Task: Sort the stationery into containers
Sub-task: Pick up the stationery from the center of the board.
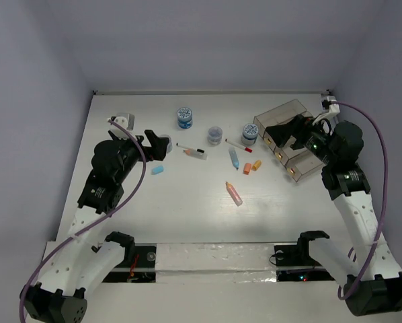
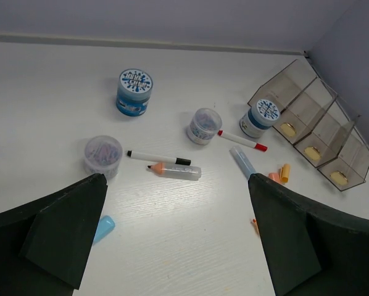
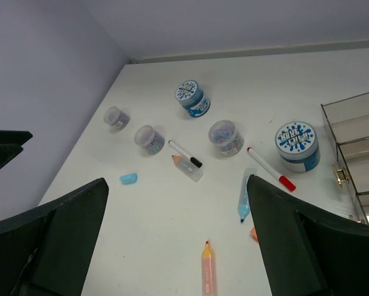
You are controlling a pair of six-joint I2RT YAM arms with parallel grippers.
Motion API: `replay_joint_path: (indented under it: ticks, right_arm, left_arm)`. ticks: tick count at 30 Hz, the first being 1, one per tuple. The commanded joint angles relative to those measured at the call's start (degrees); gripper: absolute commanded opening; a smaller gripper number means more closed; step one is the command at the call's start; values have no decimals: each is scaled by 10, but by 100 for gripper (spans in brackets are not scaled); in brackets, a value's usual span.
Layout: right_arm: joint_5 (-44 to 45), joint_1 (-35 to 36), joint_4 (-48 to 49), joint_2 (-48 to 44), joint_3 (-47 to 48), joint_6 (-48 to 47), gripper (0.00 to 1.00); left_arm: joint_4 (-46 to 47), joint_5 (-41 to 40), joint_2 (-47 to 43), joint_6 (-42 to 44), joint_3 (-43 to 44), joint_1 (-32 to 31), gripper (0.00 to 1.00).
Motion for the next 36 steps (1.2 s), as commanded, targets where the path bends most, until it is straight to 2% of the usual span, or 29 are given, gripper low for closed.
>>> replay_joint_path:
  ticks: [1,9,16,21,23,24,28,32,35,36]
  right_arm:
    - [-12,-3,30,-11,-4,-5,100]
    - [-13,-3,39,-17,-10,-1,100]
    - [-19,-3,50,-13,-22,8,100]
    - [-48,-3,54,31,1,12,100]
    - [-54,17,56,83,16,13,100]
    - [-50,51,52,104,27,8,100]
    - [44,164,25,230,111,-35,100]
    - [103,225,27,385,221,-48,100]
    - [158,263,-13,470,303,-73,100]
    - [173,270,-35,527,359,-80,100]
  left_arm:
    - [17,7,0,1,23,-2,99]
    - [-27,-18,46,2,66,-2,99]
    - [-9,-7,95,-22,86,-2,99]
    - [-30,-32,95,-17,99,-2,99]
    - [-42,-56,88,-5,100,-2,99]
    - [-55,-63,78,-1,100,-2,99]
    - [-79,-95,54,15,85,-2,99]
    - [-90,-87,18,23,52,-2,99]
    - [-88,-59,-18,24,29,-2,99]
    - [-85,-54,-37,22,22,-2,99]
